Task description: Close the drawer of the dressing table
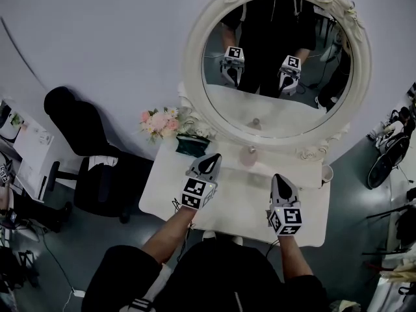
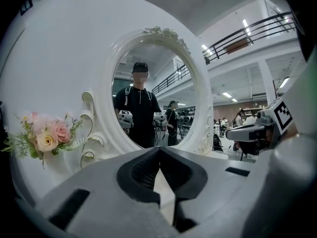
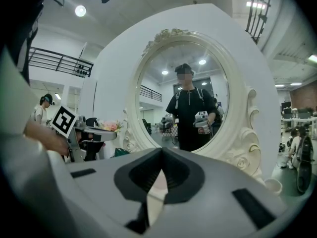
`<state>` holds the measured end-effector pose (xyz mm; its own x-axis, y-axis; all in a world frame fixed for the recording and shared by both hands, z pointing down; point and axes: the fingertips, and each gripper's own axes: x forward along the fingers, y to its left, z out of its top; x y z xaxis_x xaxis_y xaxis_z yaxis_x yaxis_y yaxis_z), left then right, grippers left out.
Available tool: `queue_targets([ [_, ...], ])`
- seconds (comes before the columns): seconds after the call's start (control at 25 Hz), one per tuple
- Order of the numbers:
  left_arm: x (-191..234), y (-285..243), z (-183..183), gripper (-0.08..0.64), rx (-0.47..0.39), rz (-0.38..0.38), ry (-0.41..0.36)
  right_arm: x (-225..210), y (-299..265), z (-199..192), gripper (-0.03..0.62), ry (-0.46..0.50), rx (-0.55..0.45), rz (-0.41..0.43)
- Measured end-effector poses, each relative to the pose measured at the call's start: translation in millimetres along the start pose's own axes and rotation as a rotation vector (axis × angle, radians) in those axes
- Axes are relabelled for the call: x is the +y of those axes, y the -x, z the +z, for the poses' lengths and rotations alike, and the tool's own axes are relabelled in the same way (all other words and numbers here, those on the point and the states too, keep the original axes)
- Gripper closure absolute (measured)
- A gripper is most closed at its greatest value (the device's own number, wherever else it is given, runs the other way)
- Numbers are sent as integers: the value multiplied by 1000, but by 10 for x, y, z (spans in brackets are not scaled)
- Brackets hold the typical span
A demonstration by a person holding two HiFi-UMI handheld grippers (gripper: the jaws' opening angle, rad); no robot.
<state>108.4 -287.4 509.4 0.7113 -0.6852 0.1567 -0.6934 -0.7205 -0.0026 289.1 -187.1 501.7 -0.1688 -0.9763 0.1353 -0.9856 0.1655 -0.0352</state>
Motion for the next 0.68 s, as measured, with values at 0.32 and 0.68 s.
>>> queue_targets([
  [0.32, 19, 3, -57, 552, 4, 5, 24, -28, -5, -3, 594, -7, -1, 6],
  [0.68, 66, -12, -67, 552, 7, 15, 25, -30, -19, -21, 594, -14, 3, 4],
])
